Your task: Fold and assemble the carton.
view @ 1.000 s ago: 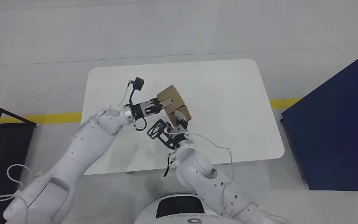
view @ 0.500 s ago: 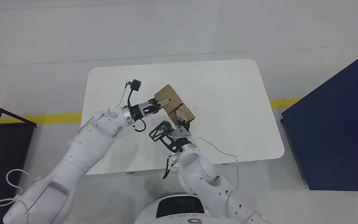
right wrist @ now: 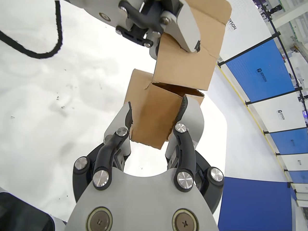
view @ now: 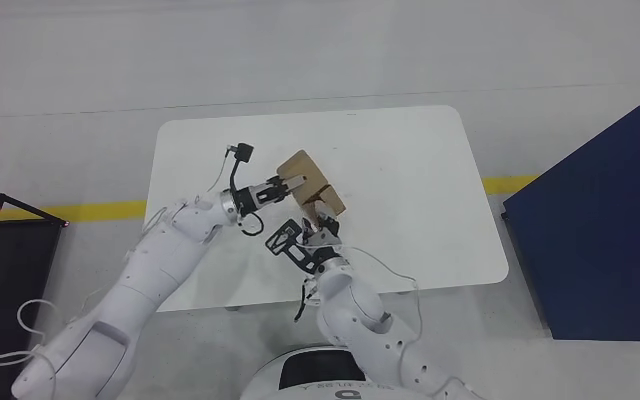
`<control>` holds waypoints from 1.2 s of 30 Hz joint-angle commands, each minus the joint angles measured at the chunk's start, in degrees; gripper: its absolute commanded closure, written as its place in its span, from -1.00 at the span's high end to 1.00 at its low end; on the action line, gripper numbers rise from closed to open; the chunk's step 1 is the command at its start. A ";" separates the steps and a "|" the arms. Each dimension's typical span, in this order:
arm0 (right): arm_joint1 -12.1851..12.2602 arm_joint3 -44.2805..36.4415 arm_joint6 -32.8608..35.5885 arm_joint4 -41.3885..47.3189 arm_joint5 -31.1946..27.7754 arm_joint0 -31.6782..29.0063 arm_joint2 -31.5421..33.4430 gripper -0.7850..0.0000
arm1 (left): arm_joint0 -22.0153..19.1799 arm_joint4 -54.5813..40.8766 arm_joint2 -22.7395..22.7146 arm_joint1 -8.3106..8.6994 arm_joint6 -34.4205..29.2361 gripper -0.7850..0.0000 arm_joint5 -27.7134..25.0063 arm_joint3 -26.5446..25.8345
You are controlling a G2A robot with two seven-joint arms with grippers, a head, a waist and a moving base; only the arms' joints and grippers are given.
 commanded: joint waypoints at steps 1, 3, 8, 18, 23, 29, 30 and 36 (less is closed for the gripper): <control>-0.25 0.58 0.56 0.26 0.11 0.53 -0.09 -0.16 | 0.08 -0.75 -0.21 -0.01 -0.77 -1.00 -0.21 0.03; -0.49 0.95 0.76 0.58 0.31 0.90 -0.13 -0.10 | 0.19 -1.57 -0.35 -0.05 -1.64 -1.00 -0.41 -0.01; -0.85 0.07 -0.79 1.41 2.25 0.74 0.34 0.00 | 0.07 -1.78 -0.46 -0.25 -2.84 -1.00 0.01 0.35; 0.60 -6.48 -7.58 -1.60 -0.38 -6.46 2.29 -0.02 | -1.32 -2.53 0.46 -1.63 -2.89 -1.00 1.14 4.17; 0.95 -5.83 -7.53 -3.67 -3.76 -6.31 1.46 -0.05 | -1.96 -3.99 0.79 -2.24 -4.16 -1.00 1.12 5.44; 0.39 -4.11 -3.99 -4.42 -3.15 -4.49 0.12 -0.09 | -2.10 -6.03 0.33 -2.46 -6.42 -1.00 0.31 5.98; 0.25 -3.79 -3.38 -4.32 -3.07 -4.10 0.09 -0.11 | -2.07 -6.32 0.18 -2.47 -6.70 -1.00 0.14 5.94; -0.55 -2.04 -0.51 -3.25 -2.54 -2.24 0.04 -0.21 | -1.67 -9.76 -0.69 -2.43 -9.57 -1.00 -0.22 5.54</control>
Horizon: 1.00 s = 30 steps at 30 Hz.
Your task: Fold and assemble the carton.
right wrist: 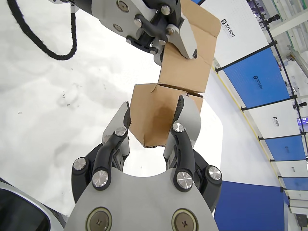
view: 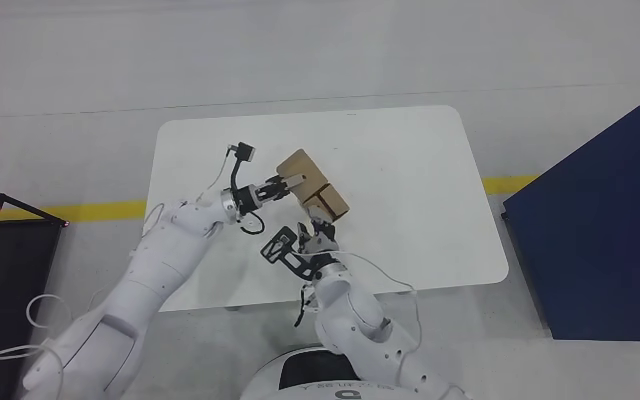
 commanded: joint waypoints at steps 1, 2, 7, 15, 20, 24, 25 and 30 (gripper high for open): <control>-0.20 0.45 0.63 0.07 0.05 0.44 -0.09 -0.29 | 0.06 -0.88 -0.21 0.02 -1.12 -1.00 -0.03 -0.21; -0.31 0.63 0.83 0.10 0.09 0.65 -0.19 -0.32 | 0.10 -1.36 -0.32 0.02 -1.63 -1.00 -0.04 -0.42; -0.85 1.50 1.89 -0.14 1.50 1.57 -0.20 -0.45 | 0.34 -2.98 -0.85 0.05 -3.68 -1.00 0.12 -1.10; -1.61 2.44 2.85 0.90 3.28 2.44 0.41 -0.61 | 0.70 -3.30 -1.68 0.05 -4.87 -1.00 0.09 -1.45; -1.82 2.34 2.54 1.46 2.90 2.26 0.78 -1.00 | 0.95 -3.03 -2.12 0.02 -5.07 -1.00 0.00 -1.78; -1.93 2.12 2.26 1.71 2.51 1.97 1.11 -1.00 | 1.21 -2.68 -2.26 -0.05 -5.24 -1.00 0.21 -2.08; -1.95 2.06 2.18 1.70 2.42 1.88 1.20 -1.00 | 1.24 -2.60 -2.30 -0.07 -5.28 -1.00 0.25 -2.12; -2.06 1.82 1.78 1.65 2.42 1.42 1.56 -1.00 | 1.24 -1.63 -2.53 -0.13 -5.44 -1.00 0.18 -2.02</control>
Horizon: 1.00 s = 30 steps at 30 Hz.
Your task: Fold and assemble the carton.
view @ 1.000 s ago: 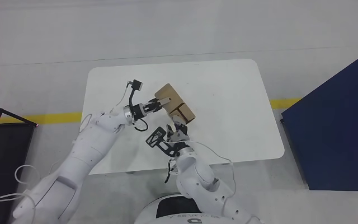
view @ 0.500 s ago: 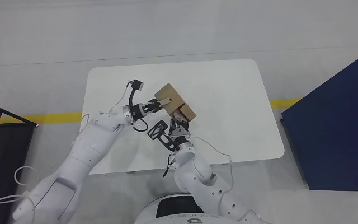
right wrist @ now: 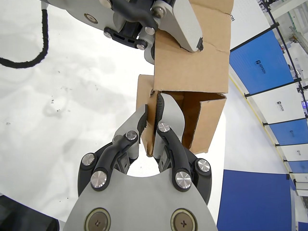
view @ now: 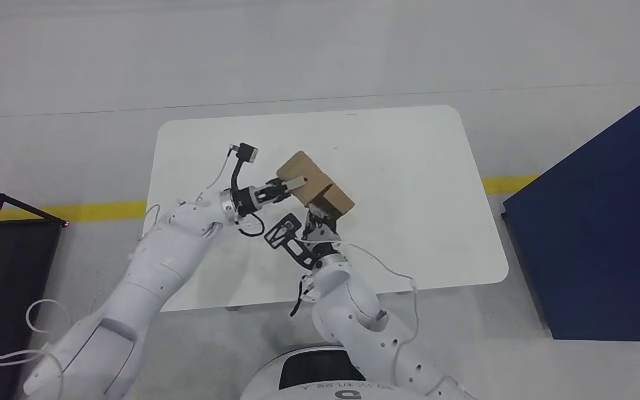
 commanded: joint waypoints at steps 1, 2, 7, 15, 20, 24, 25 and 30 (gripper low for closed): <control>-0.05 -0.12 -0.31 0.12 0.13 -0.19 0.10 -0.43 | -0.11 1.13 -0.14 0.01 0.20 -1.00 0.00 0.27; -0.07 -0.26 -0.67 0.32 0.16 -0.35 0.16 -0.13 | -0.17 1.98 -0.20 0.02 0.50 -1.00 0.05 0.47; 0.36 -3.69 -5.00 3.39 -1.64 -2.69 1.57 0.87 | -1.11 9.00 -0.22 -0.06 3.52 -1.00 1.50 3.33; 2.29 -11.19 -14.28 9.96 -5.15 -9.45 9.31 1.00 | -2.24 15.28 1.63 -1.21 7.90 -1.00 3.85 7.46; 2.48 -9.83 -14.72 14.42 -5.73 -9.34 11.99 0.85 | -4.01 23.31 3.38 -2.21 13.28 -1.00 5.07 11.02; 2.12 -4.84 -12.87 19.22 -6.63 -5.79 13.08 0.82 | -4.97 30.84 4.71 -2.91 18.90 -1.00 5.02 12.91; 2.04 -3.63 -12.76 20.26 -6.92 -4.98 13.18 0.81 | -5.08 32.06 4.89 -3.05 20.09 -1.00 4.78 13.26; 1.65 1.02 -12.98 23.95 -7.65 -1.97 12.85 0.82 | -5.41 36.34 4.92 -3.34 24.73 -1.00 1.83 14.34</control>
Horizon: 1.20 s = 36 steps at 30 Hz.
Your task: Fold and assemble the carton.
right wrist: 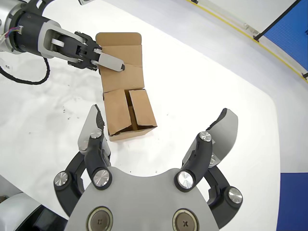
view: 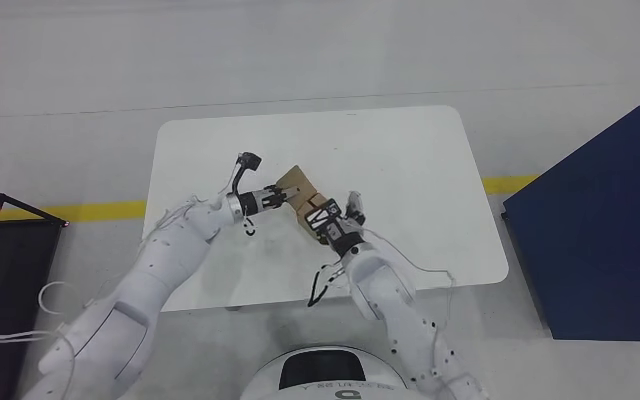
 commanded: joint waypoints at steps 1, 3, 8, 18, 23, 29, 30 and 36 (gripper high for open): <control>-0.11 1.22 -0.22 1.07 -0.02 0.74 -0.17 0.83 | -0.03 1.32 -0.27 0.01 1.80 -1.00 -1.23 0.11; -0.20 2.17 -0.93 2.57 0.05 1.17 -0.13 0.84 | -0.01 2.67 -0.53 0.10 2.81 -1.00 -2.30 0.03; -0.24 3.91 -3.77 6.97 -0.27 1.65 1.00 0.83 | 1.06 1.60 -1.80 0.39 4.44 1.00 -6.58 -1.00; 1.70 4.84 -6.21 10.76 -11.20 -0.98 7.54 0.84 | 1.83 3.46 -4.24 1.30 5.14 1.00 -6.57 -2.48; 1.56 7.84 -4.36 8.75 -4.66 0.45 7.75 0.71 | 2.68 10.33 -5.63 1.73 11.36 1.00 -8.06 -5.93; 0.54 14.58 -3.52 9.01 -1.37 5.45 3.93 0.57 | 4.07 17.54 -6.31 1.66 17.94 1.00 -8.94 -10.51; 0.36 15.76 -3.72 9.47 -1.13 6.36 3.41 0.54 | 4.18 18.78 -6.20 1.59 18.47 1.00 -8.85 -10.95; 0.09 19.84 -6.86 10.27 -0.85 7.75 2.39 0.39 | 3.11 24.89 -4.97 1.00 19.70 1.00 -10.00 -11.03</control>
